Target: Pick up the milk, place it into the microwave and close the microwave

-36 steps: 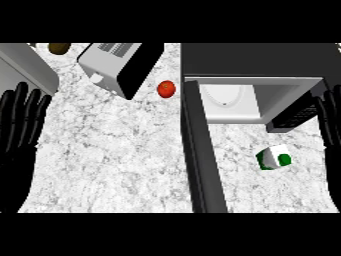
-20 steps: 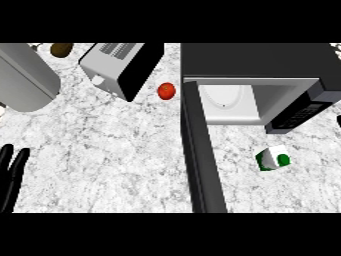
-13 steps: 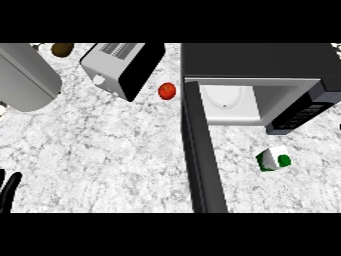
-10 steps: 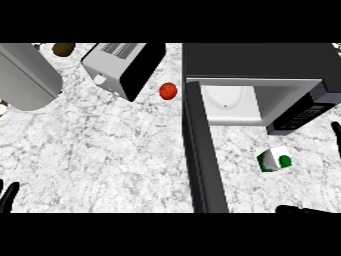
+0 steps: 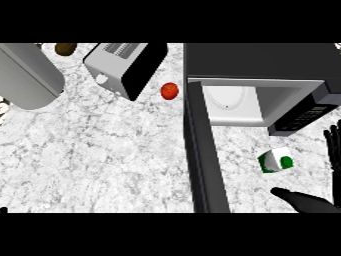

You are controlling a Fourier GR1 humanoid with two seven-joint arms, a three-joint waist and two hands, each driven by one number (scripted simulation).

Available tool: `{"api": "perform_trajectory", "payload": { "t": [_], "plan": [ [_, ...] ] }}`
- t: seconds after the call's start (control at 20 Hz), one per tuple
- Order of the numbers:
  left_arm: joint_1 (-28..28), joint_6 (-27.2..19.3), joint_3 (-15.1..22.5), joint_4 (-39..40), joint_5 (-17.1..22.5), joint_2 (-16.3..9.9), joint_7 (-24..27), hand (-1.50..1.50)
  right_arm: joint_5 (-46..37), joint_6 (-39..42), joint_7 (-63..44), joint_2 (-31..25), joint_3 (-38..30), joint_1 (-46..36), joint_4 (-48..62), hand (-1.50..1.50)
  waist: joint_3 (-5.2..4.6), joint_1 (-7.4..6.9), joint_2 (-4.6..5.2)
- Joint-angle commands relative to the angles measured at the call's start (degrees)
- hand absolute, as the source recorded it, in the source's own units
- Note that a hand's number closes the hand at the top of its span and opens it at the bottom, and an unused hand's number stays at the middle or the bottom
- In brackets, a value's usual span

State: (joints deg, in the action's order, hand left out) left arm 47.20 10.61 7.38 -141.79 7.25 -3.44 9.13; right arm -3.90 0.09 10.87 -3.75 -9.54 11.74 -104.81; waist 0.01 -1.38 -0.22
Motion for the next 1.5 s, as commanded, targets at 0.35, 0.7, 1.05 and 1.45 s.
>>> {"api": "perform_trajectory", "payload": {
  "t": [0.35,0.7,1.05,1.45],
  "plan": [
    [8.9,5.5,-1.7,-6.7,8.8,0.9,4.4,-1.50,-0.6,-0.3,13.7,-2.9,-6.7,-5.0,25.8,-1.50,0.07,0.03,0.21],
    [13.9,9.4,-2.9,-6.8,9.0,0.9,8.0,-1.50,-4.1,-1.7,25.7,-2.8,-6.7,-7.1,41.0,-1.50,0.09,-0.24,0.14],
    [17.6,11.8,-3.7,-7.0,9.7,1.4,11.2,-1.50,-5.3,-1.8,36.9,-6.0,-9.1,-12.3,57.0,-1.50,0.17,-0.40,0.27],
    [19.8,15.5,-7.9,-4.5,13.3,0.4,14.8,-1.50,-3.5,0.1,39.5,-8.2,-11.8,-21.3,68.7,-1.50,0.13,-0.53,0.29]
  ]
}}
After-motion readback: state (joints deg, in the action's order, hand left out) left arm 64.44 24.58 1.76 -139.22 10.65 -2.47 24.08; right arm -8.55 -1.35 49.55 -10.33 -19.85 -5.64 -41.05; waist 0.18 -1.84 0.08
